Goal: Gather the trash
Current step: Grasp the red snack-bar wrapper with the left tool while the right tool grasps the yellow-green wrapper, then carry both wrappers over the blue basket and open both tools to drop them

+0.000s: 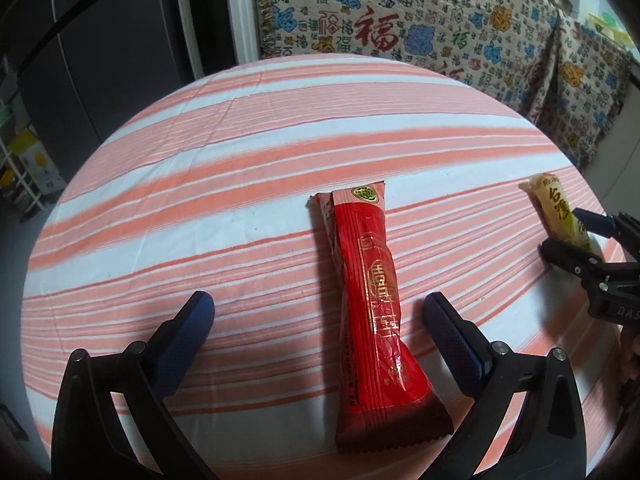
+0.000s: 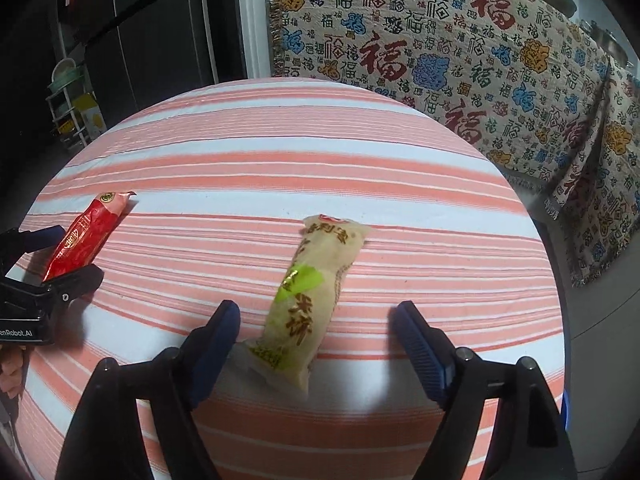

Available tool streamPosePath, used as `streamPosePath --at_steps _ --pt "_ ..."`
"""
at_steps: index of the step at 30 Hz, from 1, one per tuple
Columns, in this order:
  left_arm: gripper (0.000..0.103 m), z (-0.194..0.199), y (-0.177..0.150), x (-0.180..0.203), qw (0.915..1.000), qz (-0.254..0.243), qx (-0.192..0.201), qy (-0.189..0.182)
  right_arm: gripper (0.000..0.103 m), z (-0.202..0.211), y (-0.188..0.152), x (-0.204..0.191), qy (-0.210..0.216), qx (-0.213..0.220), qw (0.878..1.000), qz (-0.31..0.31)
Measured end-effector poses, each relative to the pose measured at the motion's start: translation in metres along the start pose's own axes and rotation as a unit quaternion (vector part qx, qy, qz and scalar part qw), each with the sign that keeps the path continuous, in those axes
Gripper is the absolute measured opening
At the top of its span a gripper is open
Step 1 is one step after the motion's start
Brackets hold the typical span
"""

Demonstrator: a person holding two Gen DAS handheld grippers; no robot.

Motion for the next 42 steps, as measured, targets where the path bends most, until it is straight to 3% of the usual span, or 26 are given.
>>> streamPosePath --at_steps 4,9,17,19,21,23,24,25,26,27,36,42 --pt "0.102 0.005 -0.002 0.000 0.9999 -0.003 -0.003 -0.014 0.083 0.001 0.000 -0.001 0.005 -0.010 1.000 0.000" --pt "0.101 0.019 0.006 -0.002 0.9980 0.009 0.000 -0.062 0.083 0.015 0.009 0.004 0.053 -0.045 0.997 -0.030" --pt "0.085 0.014 0.020 0.018 0.9956 -0.023 -0.024 -0.087 0.080 0.014 0.021 -0.008 0.050 -0.076 0.996 -0.015" --pt "0.081 0.010 0.021 0.022 0.9950 -0.025 -0.034 -0.090 0.070 0.011 0.024 -0.008 0.043 -0.084 0.995 -0.012" --pt "0.078 0.006 0.020 0.024 0.9947 -0.027 -0.042 -0.090 0.068 0.008 0.025 -0.007 0.041 -0.095 0.995 -0.015" --pt "0.069 0.003 0.019 0.026 0.9944 -0.036 -0.047 -0.088 0.053 0.005 0.026 -0.006 0.040 -0.105 0.994 -0.019" --pt "0.058 0.004 0.019 0.028 0.9947 -0.043 -0.043 -0.083 0.034 0.004 0.025 -0.006 0.042 -0.111 0.993 -0.020" --pt "0.039 0.005 0.018 0.028 0.9945 -0.048 -0.041 -0.084 0.020 0.003 0.026 -0.007 0.045 -0.115 0.992 -0.021" --pt "0.026 0.006 0.018 0.028 0.9943 -0.048 -0.039 -0.087 0.020 0.004 0.025 -0.006 0.047 -0.119 0.992 -0.022" --pt "0.024 0.009 0.018 0.028 0.9937 -0.044 -0.038 -0.095 0.017 0.006 0.026 -0.006 0.048 -0.112 0.992 -0.023" --pt "0.023 0.035 0.033 0.033 0.9927 -0.022 0.011 -0.118 0.015 0.039 0.028 0.002 0.057 -0.080 0.995 -0.028" --pt "0.023 0.055 0.046 0.058 0.9899 -0.032 0.034 -0.134 0.015 0.058 0.029 0.012 0.061 -0.065 0.996 -0.031"
Point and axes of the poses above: each gripper's, at about its wrist camera, not at the fingertips, and z roughly against the way its jaws point, x to its right, y to its top, the point moved 5 cm from there along -z, roughly the way its jaws point, and after that the axes turned 7 degrees about x, right-handed, at the moved point
